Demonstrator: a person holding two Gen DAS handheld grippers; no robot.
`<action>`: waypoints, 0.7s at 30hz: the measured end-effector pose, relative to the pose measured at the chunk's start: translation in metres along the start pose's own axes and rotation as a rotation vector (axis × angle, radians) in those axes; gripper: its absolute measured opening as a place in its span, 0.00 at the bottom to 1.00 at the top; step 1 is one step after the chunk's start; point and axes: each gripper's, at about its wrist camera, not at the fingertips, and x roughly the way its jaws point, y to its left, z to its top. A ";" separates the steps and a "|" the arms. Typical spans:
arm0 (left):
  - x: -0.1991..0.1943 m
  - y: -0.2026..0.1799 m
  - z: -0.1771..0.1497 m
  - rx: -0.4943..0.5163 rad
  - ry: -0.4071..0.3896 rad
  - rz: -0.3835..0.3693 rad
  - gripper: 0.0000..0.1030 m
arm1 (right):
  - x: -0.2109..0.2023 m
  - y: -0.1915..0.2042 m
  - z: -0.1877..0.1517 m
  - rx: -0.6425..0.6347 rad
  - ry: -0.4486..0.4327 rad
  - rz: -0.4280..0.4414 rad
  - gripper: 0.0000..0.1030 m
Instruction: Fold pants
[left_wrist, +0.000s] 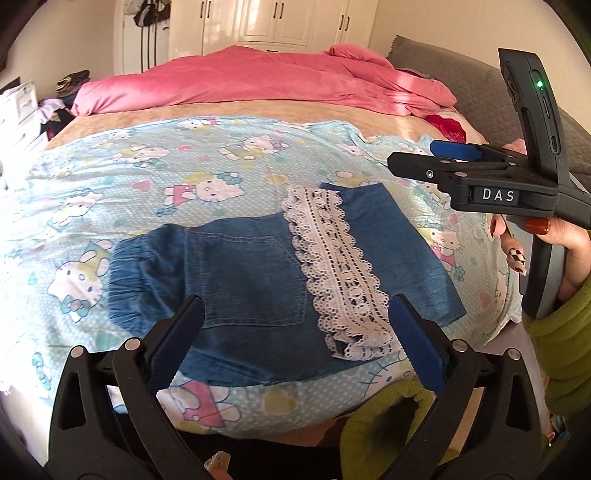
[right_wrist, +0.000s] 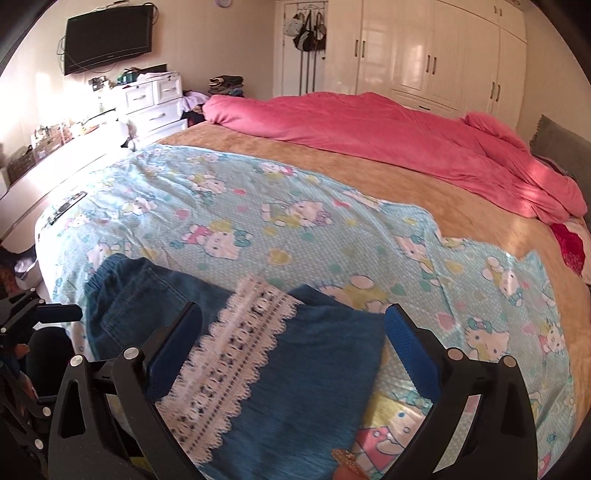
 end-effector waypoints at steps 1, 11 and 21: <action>-0.002 0.003 -0.001 -0.007 -0.002 0.004 0.91 | 0.000 0.003 0.002 -0.005 0.000 0.005 0.96; -0.003 0.063 -0.010 -0.182 0.022 0.055 0.91 | 0.027 0.057 0.024 -0.139 0.035 0.113 0.96; 0.007 0.116 -0.023 -0.385 0.032 0.038 0.91 | 0.076 0.106 0.043 -0.214 0.129 0.259 0.96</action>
